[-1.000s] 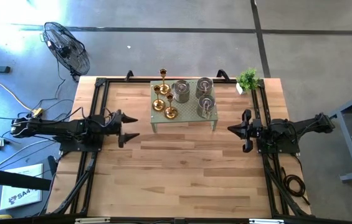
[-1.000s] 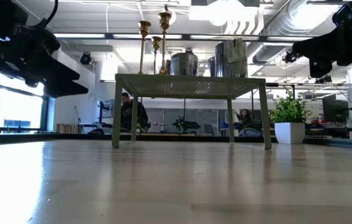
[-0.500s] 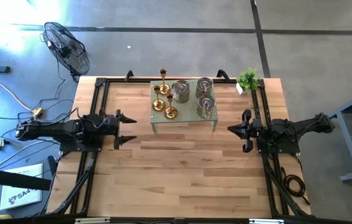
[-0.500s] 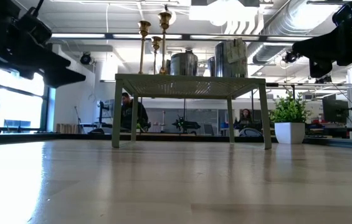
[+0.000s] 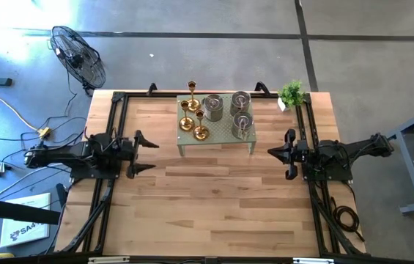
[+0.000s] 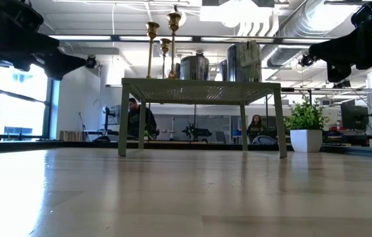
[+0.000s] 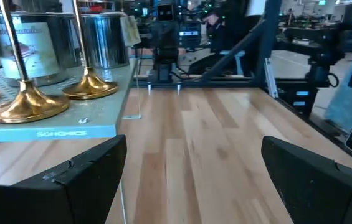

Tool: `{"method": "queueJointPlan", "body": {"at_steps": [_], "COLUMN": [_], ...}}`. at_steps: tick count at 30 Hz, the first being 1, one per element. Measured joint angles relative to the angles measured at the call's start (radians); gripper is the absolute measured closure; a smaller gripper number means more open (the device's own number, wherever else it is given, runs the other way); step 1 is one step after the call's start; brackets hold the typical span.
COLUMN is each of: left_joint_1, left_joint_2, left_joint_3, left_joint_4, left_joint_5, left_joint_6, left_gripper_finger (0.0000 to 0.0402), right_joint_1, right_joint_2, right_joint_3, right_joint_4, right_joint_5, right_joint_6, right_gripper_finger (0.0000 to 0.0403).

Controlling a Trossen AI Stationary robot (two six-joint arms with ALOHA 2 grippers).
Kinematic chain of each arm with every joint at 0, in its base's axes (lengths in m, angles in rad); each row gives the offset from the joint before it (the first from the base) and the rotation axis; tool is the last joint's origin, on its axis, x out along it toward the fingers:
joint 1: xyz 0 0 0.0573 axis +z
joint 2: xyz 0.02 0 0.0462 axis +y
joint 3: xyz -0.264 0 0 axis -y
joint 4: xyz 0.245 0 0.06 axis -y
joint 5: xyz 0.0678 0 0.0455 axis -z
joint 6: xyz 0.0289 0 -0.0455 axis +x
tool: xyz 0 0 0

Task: Pick & Place candle stick holders
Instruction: Return to Home Position

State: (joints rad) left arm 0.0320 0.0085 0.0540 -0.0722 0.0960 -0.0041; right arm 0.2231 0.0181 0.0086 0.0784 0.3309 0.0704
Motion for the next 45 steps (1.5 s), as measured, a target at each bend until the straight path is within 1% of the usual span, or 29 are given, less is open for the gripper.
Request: {"method": "queueJointPlan", "body": {"at_steps": [8, 22, 23, 27, 32, 37, 45], "left_joint_1": [0.0, 0.0, 0.0, 0.001, 0.001, 0.001, 0.001], "left_joint_2": [0.0, 0.0, 0.0, 0.0, 0.0, 0.0, 0.0], "left_joint_3": [-0.005, -0.006, -0.006, -0.007, -0.007, -0.007, -0.006], "left_joint_4": [0.023, 0.034, 0.034, 0.068, 0.061, 0.053, 0.047], "left_joint_5": [-0.064, -0.068, -0.066, 0.001, 0.003, -0.037, -0.184], "left_joint_6": [0.0, -0.001, -0.005, -0.104, -0.106, -0.105, -0.105], "left_gripper_finger": [0.0035, 0.0035, 0.0035, 0.0035, 0.0035, 0.0035, 0.0035], "right_joint_1": [0.0, 0.0, 0.0, 0.0, 0.0, 0.0, 0.0], "right_joint_2": [0.0, 0.0, 0.0, 0.0, 0.0, 0.0, 0.0], "right_joint_3": [0.0, 0.0, 0.0, 0.0, 0.0, 0.0, 0.0], "right_joint_4": [0.0, 0.0, 0.0, 0.0, 0.0, 0.0, 0.0], "right_joint_5": [0.0, 0.0, 0.0, 0.0, 0.0, 0.0, 0.0], "right_joint_6": [0.0, 0.0, 0.0, 0.0, 0.0, 0.0, 0.0], "right_gripper_finger": [0.0398, 0.0394, 0.0394, 0.0396, 0.0397, 0.0396, 0.0394]}}
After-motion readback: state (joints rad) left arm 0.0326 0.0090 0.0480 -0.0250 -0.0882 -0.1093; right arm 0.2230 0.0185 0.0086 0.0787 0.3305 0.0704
